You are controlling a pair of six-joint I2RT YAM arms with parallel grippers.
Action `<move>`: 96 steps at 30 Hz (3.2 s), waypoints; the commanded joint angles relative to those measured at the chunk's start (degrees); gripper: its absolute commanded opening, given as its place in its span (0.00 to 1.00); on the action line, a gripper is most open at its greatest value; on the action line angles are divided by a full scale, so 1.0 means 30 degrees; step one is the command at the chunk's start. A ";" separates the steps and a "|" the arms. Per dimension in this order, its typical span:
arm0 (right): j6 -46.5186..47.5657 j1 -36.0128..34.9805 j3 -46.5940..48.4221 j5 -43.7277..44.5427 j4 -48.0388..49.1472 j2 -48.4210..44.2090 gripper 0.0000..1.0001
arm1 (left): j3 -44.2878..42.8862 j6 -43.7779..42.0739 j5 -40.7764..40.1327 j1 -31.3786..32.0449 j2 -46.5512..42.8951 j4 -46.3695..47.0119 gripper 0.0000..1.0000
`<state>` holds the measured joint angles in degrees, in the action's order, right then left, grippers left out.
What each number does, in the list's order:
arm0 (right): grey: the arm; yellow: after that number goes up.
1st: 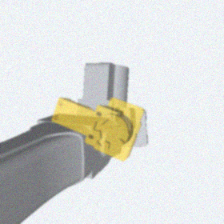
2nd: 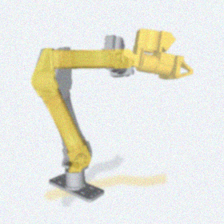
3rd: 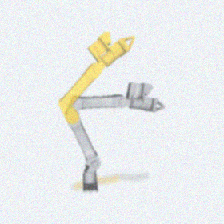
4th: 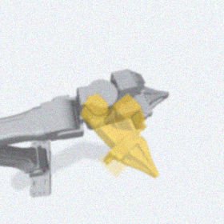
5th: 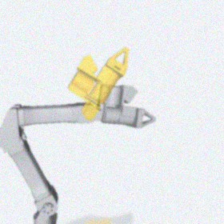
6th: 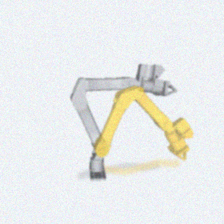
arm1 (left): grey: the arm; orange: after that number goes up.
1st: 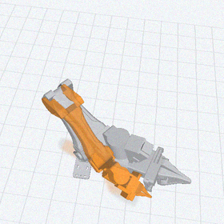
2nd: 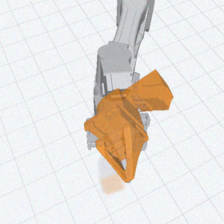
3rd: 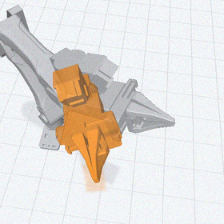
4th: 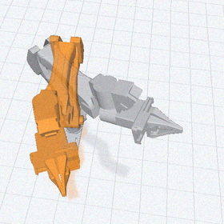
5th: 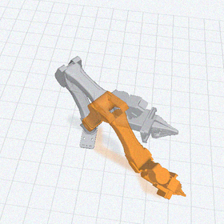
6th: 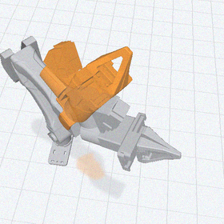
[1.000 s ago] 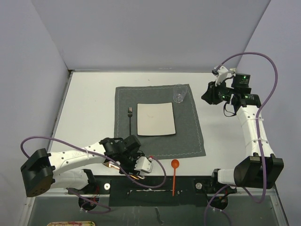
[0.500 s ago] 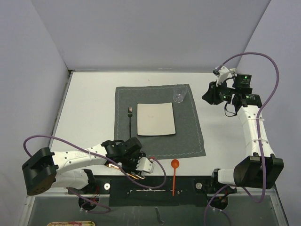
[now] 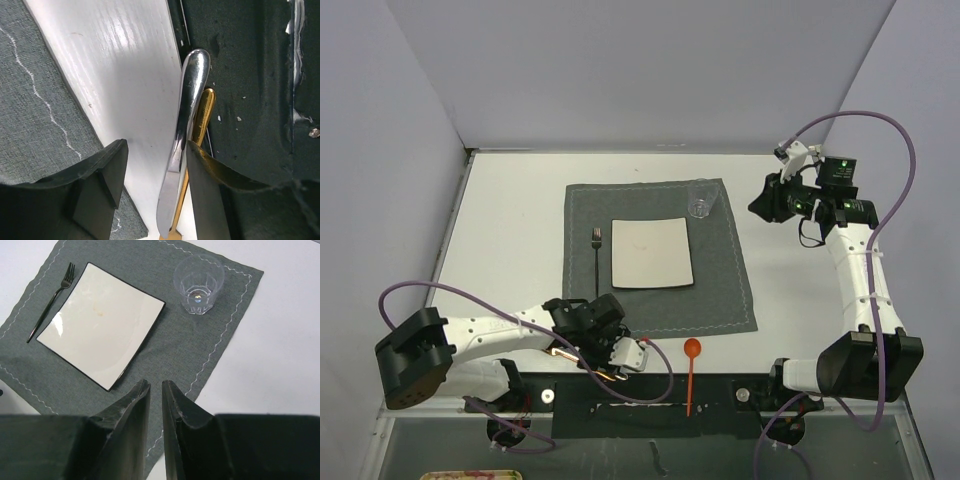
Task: Set the dinner table for one person
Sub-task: Pick up the fork at the center of the board.
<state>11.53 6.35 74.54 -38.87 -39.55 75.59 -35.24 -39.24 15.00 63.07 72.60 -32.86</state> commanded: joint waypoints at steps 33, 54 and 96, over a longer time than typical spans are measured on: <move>-0.0386 0.0116 0.1655 -0.1984 -0.0206 -0.0326 0.17 | 0.1022 -0.1357 -0.4147 0.1151 0.1404 0.5606 0.47; -0.0396 0.0124 0.2110 -0.2126 -0.0252 0.0048 0.17 | -0.4975 -0.0616 0.1507 0.1155 -0.0572 -0.7073 0.48; -0.0533 0.0877 0.2779 -0.2631 -0.0676 0.0789 0.17 | -0.0882 -0.4186 0.0136 -0.1328 0.0940 -0.4923 0.40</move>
<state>10.24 8.62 80.42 -45.10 -43.11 77.67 -36.34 -49.54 13.58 59.42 73.73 -46.87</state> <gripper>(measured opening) 0.167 0.400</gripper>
